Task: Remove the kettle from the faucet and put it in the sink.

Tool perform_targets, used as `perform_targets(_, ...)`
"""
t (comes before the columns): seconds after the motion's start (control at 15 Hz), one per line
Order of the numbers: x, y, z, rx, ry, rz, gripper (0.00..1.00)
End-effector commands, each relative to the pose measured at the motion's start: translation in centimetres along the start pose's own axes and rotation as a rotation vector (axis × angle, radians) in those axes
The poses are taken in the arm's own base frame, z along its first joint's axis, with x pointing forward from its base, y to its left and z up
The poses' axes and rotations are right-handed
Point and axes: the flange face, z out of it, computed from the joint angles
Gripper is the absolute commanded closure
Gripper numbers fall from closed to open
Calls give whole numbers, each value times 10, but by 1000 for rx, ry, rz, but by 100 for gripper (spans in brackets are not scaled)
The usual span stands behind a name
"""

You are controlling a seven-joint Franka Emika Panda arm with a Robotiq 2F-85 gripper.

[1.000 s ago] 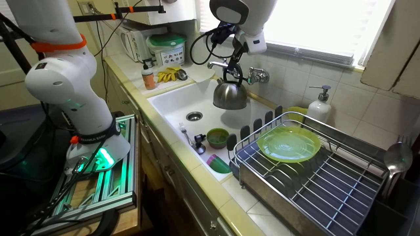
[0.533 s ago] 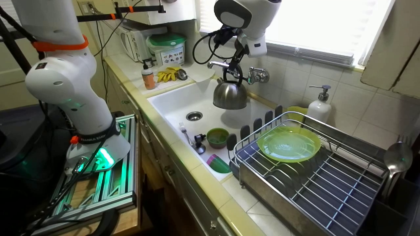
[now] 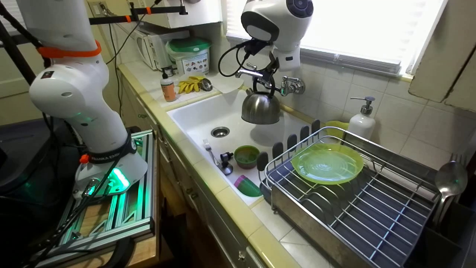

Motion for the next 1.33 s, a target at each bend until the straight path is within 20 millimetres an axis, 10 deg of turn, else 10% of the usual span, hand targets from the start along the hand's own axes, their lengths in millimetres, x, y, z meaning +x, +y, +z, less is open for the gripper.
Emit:
perform_targets(0.0,-6,8,15,87,12,106,0)
perform_targets(1.27,6,38,79,221,-81,263,12)
